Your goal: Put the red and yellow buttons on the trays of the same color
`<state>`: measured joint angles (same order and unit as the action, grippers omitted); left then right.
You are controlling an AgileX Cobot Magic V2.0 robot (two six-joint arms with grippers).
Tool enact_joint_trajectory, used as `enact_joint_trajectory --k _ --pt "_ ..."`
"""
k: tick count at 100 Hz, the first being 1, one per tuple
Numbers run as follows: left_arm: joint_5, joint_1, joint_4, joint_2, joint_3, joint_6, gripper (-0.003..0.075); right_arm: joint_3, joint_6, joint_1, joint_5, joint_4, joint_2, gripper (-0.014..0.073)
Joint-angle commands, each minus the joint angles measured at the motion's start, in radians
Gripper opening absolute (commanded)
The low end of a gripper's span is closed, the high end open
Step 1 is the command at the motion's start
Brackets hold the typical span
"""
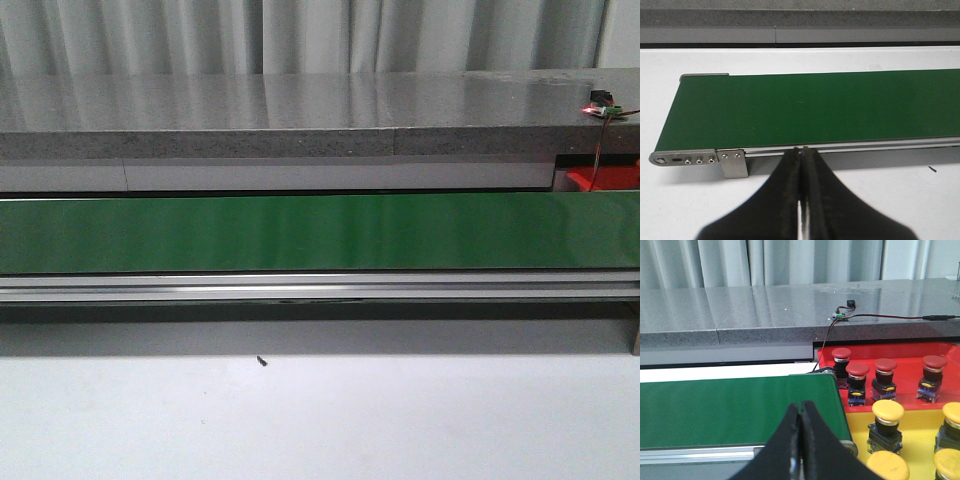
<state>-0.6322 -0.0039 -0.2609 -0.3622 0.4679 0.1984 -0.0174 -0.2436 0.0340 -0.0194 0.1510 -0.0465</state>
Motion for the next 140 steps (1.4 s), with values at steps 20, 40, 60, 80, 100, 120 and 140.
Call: enact_joint_trajectory --k 20,40,60,80,100,120,140 --pt "0.07 -0.01 -0.019 -0.006 0.026 0.0 -0.002 0.005 0.007 0.0 0.038 -0.02 0.077 -0.0117" --pt "0.07 -0.01 -0.019 -0.006 0.026 0.0 -0.002 0.006 0.007 0.0 0.038 -0.02 0.076 -0.0117" --pt "0.07 -0.01 -0.019 -0.006 0.026 0.0 -0.002 0.006 0.007 0.0 0.033 -0.02 0.076 -0.0117" --pt "0.07 -0.01 -0.019 -0.006 0.026 0.0 -0.002 0.006 0.007 0.0 0.033 -0.02 0.076 -0.0117" --pt "0.07 -0.01 -0.019 -0.006 0.026 0.0 -0.002 0.006 0.007 0.0 0.033 -0.02 0.076 -0.0117" --pt "0.07 -0.01 -0.019 -0.006 0.026 0.0 -0.002 0.006 0.007 0.0 0.033 -0.02 0.076 -0.0117" --pt "0.066 -0.01 -0.004 -0.006 0.026 0.0 -0.002 0.006 0.007 0.0 0.033 -0.02 0.076 -0.0117"
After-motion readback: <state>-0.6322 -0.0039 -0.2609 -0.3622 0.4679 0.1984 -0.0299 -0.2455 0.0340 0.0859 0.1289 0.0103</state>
